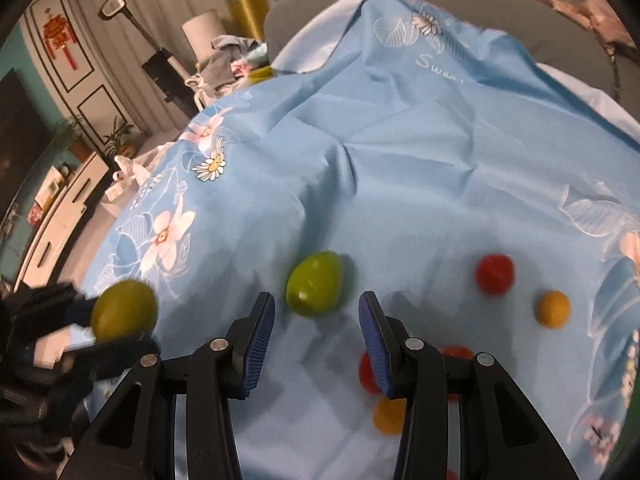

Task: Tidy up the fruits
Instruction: 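Grasp the yellow lime with the left tool while the right tool grasps the green lime, then carry both limes over the green bowl and open both tools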

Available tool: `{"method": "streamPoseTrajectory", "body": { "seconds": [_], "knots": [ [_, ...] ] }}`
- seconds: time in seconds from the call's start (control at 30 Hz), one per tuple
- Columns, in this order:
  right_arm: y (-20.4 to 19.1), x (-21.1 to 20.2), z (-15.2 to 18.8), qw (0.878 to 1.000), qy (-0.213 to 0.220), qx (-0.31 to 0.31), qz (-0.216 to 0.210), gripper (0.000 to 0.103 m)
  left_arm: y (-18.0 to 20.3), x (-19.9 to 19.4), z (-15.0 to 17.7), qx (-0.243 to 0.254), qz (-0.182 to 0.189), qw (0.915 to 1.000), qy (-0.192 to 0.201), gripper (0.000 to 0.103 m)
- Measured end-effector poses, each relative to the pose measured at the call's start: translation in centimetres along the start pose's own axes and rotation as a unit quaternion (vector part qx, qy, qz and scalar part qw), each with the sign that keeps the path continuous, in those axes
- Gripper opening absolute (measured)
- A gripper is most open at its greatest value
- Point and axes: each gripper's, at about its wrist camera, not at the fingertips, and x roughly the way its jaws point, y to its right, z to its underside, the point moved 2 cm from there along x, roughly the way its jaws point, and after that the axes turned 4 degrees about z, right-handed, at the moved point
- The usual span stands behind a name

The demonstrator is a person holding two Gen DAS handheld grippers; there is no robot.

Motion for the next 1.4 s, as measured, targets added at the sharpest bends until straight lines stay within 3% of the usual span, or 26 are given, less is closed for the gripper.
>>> {"method": "streamPoseTrajectory", "body": {
  "seconds": [0.2,0.27,0.3,0.57,0.87,1.4],
  "knots": [
    [-0.1,2.7,-0.8,0.999,-0.031,0.011,0.007,0.044,-0.3,0.1,0.0,-0.002,0.006,1.0000,-0.004,0.034],
    [-0.2,2.7,-1.1,1.000,-0.026,0.009,0.010,0.042,-0.1,0.1,0.1,0.000,0.006,1.0000,-0.004,0.034],
    [-0.2,2.6,-1.1,1.000,-0.025,0.008,0.017,0.036,-0.1,0.2,0.1,0.001,0.007,1.0000,-0.005,0.034],
    [0.6,1.2,0.1,0.999,-0.018,0.029,0.019,0.036,0.9,-0.1,0.0,0.011,0.016,0.9998,-0.002,0.034],
    [2.2,-4.5,3.4,0.998,0.015,0.054,0.017,0.036,2.9,-0.7,0.6,0.024,0.021,0.9995,-0.006,0.034],
    [5.6,-14.6,9.8,0.988,0.081,0.106,0.077,0.036,9.8,-0.4,1.3,0.072,0.050,0.9960,-0.019,0.034]
  ]
}}
